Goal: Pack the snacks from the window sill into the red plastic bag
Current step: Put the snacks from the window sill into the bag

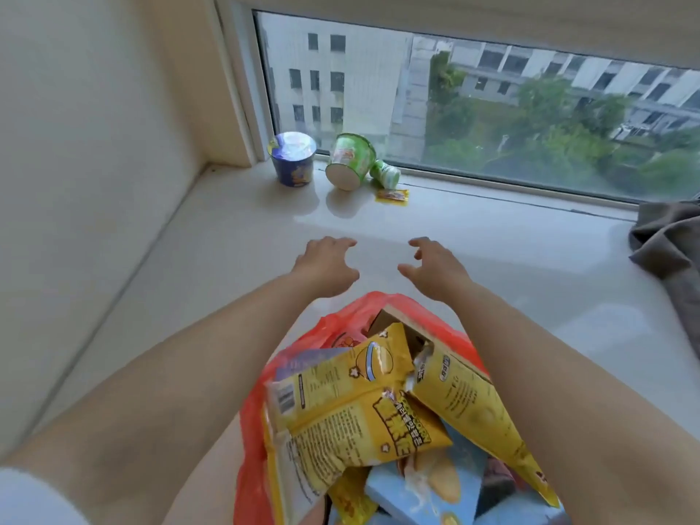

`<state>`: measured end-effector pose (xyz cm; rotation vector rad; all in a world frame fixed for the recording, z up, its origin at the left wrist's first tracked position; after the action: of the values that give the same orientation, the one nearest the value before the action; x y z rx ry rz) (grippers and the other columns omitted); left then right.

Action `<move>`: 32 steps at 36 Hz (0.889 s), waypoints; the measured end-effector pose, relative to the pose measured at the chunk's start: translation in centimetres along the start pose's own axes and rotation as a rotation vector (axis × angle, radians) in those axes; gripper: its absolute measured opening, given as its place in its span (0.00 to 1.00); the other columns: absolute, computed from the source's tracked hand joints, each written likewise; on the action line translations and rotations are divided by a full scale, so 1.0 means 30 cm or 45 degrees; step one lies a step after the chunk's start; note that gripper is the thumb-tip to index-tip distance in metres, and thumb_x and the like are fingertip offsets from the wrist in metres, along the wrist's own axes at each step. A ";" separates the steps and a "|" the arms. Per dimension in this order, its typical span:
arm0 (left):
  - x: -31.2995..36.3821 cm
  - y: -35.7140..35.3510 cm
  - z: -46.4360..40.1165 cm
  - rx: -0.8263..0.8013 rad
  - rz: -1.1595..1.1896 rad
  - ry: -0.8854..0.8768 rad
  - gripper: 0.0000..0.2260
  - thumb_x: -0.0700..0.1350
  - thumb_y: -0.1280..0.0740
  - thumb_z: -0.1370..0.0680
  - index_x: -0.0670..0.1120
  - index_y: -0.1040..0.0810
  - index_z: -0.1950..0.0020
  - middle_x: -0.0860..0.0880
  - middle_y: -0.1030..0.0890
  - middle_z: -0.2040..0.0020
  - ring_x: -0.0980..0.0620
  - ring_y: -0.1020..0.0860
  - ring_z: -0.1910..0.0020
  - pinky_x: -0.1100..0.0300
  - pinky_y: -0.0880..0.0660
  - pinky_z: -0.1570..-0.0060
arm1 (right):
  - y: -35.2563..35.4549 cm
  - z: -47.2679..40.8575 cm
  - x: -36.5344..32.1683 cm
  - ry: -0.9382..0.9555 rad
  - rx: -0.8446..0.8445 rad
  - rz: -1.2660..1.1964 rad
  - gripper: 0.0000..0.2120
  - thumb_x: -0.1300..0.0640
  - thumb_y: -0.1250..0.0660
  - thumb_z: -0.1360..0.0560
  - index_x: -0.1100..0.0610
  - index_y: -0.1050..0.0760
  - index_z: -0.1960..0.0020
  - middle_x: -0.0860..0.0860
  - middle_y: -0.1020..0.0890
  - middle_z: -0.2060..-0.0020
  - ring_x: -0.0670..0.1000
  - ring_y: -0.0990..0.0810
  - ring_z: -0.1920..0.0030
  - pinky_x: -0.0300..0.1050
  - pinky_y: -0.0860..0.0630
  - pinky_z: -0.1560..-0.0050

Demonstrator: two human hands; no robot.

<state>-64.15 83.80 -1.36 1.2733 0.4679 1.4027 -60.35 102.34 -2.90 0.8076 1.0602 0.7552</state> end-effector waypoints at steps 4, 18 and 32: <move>-0.016 0.031 -0.211 -0.024 -0.040 0.067 0.27 0.47 0.39 0.23 0.52 0.41 0.24 0.45 0.38 0.27 0.43 0.43 0.27 0.47 0.39 0.30 | -0.013 -0.222 -0.019 -0.002 -0.001 0.051 0.27 0.49 0.37 0.23 0.53 0.40 0.27 0.54 0.31 0.33 0.56 0.33 0.33 0.52 0.33 0.35; -0.151 0.057 -1.069 0.304 -0.027 0.287 0.36 0.62 0.36 0.26 0.45 0.43 0.25 0.40 0.36 0.30 0.40 0.38 0.30 0.49 0.38 0.34 | -0.187 -1.000 0.103 -0.067 0.113 0.407 0.32 0.51 0.37 0.25 0.48 0.47 0.25 0.52 0.40 0.30 0.55 0.39 0.32 0.53 0.33 0.40; -0.174 -0.055 -1.566 0.518 0.360 0.484 0.55 0.64 0.25 0.38 0.51 0.55 0.23 0.39 0.35 0.31 0.39 0.32 0.33 0.48 0.32 0.38 | -0.318 -1.540 0.199 -0.428 0.569 -0.459 0.35 0.32 0.33 0.35 0.44 0.36 0.33 0.53 0.26 0.37 0.57 0.31 0.34 0.53 0.38 0.34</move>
<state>-105.19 97.03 -20.78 1.4368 0.8942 1.8686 -100.65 111.79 -26.29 1.0422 1.0397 0.0656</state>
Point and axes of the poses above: each hand's wrist, its own z-axis away from the middle knuckle, its own y-axis out of the back of the hand, x = y × z, the point moved 1 cm from there along -z, towards the middle knuckle
